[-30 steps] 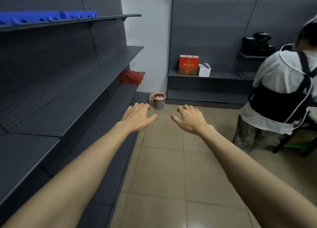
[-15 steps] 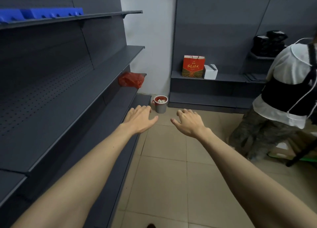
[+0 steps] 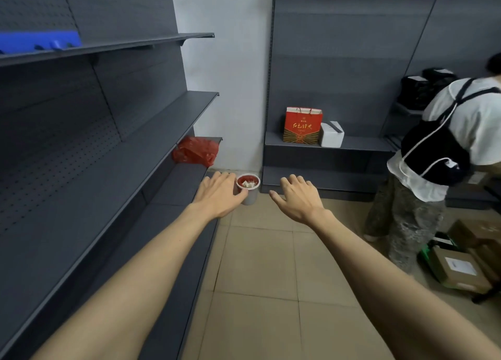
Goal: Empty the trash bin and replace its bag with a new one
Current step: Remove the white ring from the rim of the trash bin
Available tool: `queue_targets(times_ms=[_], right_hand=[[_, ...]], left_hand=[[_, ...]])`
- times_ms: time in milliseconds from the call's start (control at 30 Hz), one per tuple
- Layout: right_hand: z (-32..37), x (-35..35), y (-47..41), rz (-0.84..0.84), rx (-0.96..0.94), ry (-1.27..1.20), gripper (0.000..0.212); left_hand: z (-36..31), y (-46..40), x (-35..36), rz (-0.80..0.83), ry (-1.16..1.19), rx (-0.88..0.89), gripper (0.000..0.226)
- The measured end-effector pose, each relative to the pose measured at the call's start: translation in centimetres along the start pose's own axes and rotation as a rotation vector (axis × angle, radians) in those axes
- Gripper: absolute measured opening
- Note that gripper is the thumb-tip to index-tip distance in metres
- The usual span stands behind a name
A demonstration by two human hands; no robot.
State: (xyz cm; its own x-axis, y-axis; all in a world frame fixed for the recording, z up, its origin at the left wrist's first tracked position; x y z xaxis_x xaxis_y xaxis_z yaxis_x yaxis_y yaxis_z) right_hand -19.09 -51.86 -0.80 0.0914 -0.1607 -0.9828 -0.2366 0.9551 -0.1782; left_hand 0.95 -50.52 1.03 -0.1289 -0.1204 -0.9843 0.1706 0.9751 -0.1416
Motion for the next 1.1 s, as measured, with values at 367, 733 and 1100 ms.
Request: queue_targets(times_ms=[367, 733, 1100], right_hand=[[-3.8, 5.4, -15.4, 0.016, 0.015, -0.044, 0.054], [-11.9, 10.1, -37.1, 0.054, -0.030, -0.031, 0.056], [-15.6, 13.2, -53.8, 0.119, -0.100, -0.032, 0.055]], left_hand=[[3.2, -15.3, 3.7, -0.004, -0.017, -0.017, 0.053], [5.8, -37.3, 8.1, 0.035, -0.042, -0.052, 0.053], [9.4, -52.8, 11.1, 0.124, -0.003, -0.120, 0.051]])
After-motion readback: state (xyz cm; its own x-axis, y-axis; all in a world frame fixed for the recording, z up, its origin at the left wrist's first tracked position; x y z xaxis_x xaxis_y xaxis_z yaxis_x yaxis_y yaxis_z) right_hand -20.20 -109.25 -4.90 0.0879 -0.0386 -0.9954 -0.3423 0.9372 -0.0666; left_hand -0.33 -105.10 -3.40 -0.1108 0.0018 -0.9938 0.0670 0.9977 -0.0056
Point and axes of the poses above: each hand's wrist, its own y-axis away from the middle knuckle, its own x-axis out of the palm, z = x × y, the point moved 5 cm from there along -y, towards the middle knuckle, and after that the axes turned 4 degrees about z, right-handed, at the moved point
